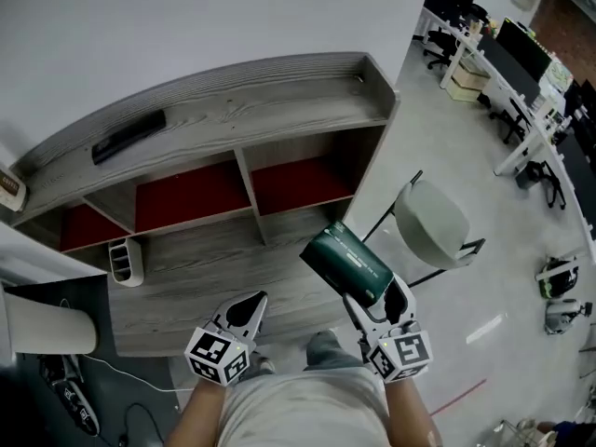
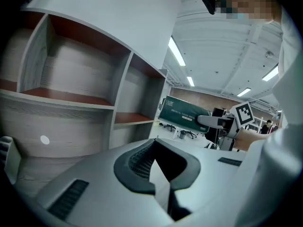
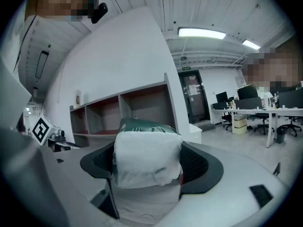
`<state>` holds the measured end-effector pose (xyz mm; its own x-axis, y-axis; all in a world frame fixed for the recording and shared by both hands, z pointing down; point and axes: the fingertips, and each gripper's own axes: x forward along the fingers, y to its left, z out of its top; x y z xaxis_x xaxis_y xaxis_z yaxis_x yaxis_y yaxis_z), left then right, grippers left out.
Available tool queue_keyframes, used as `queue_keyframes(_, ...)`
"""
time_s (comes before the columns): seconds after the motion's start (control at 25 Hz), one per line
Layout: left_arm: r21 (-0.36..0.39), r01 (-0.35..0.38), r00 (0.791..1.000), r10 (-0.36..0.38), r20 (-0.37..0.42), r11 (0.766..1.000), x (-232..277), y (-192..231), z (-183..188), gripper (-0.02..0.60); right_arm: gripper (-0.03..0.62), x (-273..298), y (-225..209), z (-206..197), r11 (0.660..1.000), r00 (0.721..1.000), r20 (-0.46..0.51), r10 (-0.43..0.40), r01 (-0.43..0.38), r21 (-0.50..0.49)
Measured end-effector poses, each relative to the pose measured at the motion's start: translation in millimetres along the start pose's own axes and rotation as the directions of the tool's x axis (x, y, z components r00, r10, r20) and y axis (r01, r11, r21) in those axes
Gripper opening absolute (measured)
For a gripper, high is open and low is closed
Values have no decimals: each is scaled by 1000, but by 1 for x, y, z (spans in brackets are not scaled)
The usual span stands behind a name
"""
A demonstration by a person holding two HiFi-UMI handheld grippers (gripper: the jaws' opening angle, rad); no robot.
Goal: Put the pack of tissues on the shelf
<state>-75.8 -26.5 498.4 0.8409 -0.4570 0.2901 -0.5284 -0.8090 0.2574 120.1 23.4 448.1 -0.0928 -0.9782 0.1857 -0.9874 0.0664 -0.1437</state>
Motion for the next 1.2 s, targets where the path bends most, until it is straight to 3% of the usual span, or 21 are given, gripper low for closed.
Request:
queue_keyframes(0.28, -31, -154, 988, 154, 4, 988, 51, 7, 24, 14, 426, 66, -40, 13, 983, 983, -34, 182, -182, -1)
queue_keyframes(0.6, -74, -329, 944, 331, 14, 941, 58, 24, 33, 14, 425, 129, -45, 20, 940, 939, -69, 337, -340, -35)
queue_keyframes(0.8, -100, -377, 925, 381, 19, 921, 48, 36, 35, 14, 425, 157, -32, 24, 921, 923, -96, 373, -381, -87)
queue_keyframes(1.2, -116, -387, 919, 394, 35, 915, 36, 70, 44, 14, 425, 205, -14, 13, 896, 913, -193, 360, -396, -200)
